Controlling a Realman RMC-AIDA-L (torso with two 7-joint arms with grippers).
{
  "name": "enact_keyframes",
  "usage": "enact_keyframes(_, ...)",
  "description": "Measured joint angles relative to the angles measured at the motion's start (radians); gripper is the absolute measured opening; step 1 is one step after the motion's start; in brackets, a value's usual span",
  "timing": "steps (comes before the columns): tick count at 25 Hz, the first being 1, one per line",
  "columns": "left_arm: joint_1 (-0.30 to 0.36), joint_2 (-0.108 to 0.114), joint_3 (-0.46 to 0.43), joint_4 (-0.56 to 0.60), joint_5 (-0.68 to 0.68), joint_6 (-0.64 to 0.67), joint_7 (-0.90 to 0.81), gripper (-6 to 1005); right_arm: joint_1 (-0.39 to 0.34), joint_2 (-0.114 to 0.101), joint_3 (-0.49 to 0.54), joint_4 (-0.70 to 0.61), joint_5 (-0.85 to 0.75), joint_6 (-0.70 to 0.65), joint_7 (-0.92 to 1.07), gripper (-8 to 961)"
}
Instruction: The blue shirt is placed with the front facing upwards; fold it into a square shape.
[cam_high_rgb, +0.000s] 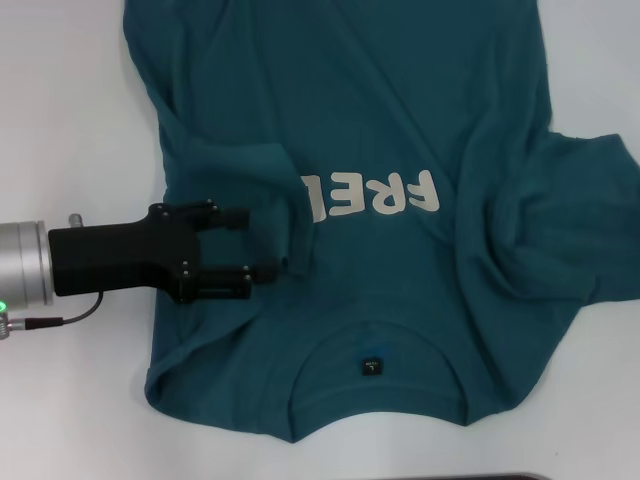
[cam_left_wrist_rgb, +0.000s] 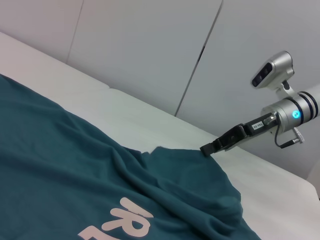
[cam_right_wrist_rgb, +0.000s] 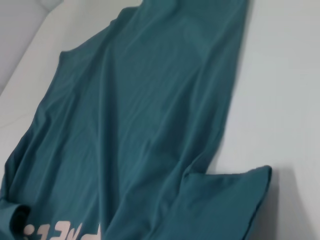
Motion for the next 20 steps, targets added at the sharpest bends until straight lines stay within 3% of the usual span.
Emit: enact_keyframes(20,-0.001,-0.002,0.0,0.012,0.0,0.002,-0.005,873,-0.052,-0.015,0.157,-0.097,0.001,-0.124,-0.011,-1)
